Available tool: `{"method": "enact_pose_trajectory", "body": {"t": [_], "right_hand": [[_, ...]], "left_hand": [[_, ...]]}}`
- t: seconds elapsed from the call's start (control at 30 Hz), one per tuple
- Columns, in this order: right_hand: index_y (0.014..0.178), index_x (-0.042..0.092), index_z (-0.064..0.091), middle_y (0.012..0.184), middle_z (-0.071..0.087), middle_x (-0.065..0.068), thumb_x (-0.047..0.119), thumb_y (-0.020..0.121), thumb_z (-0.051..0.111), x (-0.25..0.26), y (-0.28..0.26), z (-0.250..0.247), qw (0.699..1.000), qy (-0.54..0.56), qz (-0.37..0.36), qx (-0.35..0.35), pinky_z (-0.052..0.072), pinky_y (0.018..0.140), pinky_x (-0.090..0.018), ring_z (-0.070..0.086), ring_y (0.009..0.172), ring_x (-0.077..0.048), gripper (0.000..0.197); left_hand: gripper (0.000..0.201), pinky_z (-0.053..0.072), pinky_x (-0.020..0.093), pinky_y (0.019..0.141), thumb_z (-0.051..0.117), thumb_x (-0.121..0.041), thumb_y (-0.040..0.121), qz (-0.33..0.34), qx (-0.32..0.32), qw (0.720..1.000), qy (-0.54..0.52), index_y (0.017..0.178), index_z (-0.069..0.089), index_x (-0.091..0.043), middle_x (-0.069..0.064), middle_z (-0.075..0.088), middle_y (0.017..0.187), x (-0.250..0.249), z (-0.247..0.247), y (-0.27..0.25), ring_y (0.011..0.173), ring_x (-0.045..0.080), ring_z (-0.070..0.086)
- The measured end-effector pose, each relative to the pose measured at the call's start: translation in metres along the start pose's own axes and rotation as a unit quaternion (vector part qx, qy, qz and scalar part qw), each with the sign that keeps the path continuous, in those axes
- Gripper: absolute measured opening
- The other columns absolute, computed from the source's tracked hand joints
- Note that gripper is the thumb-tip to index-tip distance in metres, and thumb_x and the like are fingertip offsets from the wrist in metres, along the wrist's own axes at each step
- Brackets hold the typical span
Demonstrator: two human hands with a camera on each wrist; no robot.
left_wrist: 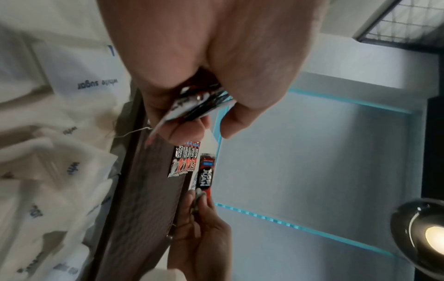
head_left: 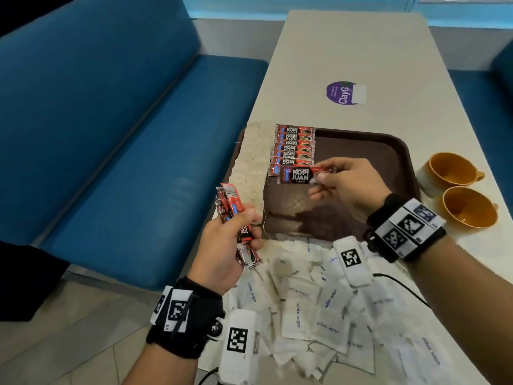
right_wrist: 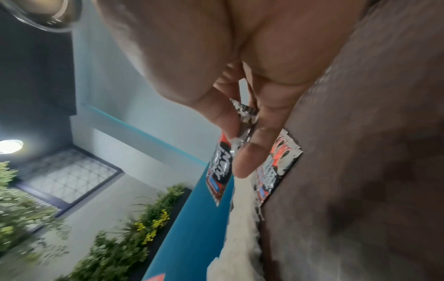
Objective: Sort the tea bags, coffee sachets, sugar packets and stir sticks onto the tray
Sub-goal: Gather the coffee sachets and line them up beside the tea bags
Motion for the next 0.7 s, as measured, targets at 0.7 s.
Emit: {"method": "enact_pose_trajectory", "body": {"t": [0.7], "right_hand": [[0.085,0.017,0.075,0.080,0.073,0.002,0.026,0.063,0.098,-0.021,0.074,-0.005,0.958,-0.280,0.017,-0.062,0.053,0.060,-0.025,0.064,0.059,-0.009,0.033]], "left_hand": [[0.035,0.058,0.030,0.061,0.042,0.005,0.099,-0.016,0.025,0.999,0.025,0.125,0.065,0.000,0.018,0.067,0.101,0.001,-0.009,0.006,0.074,0.023,0.068]]}}
Point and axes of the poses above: each hand's wrist, its own y-axis towards the middle knuckle, its own z-axis out of the palm, x = y × z, the point moved 9 cm from there along y, towards the middle knuckle
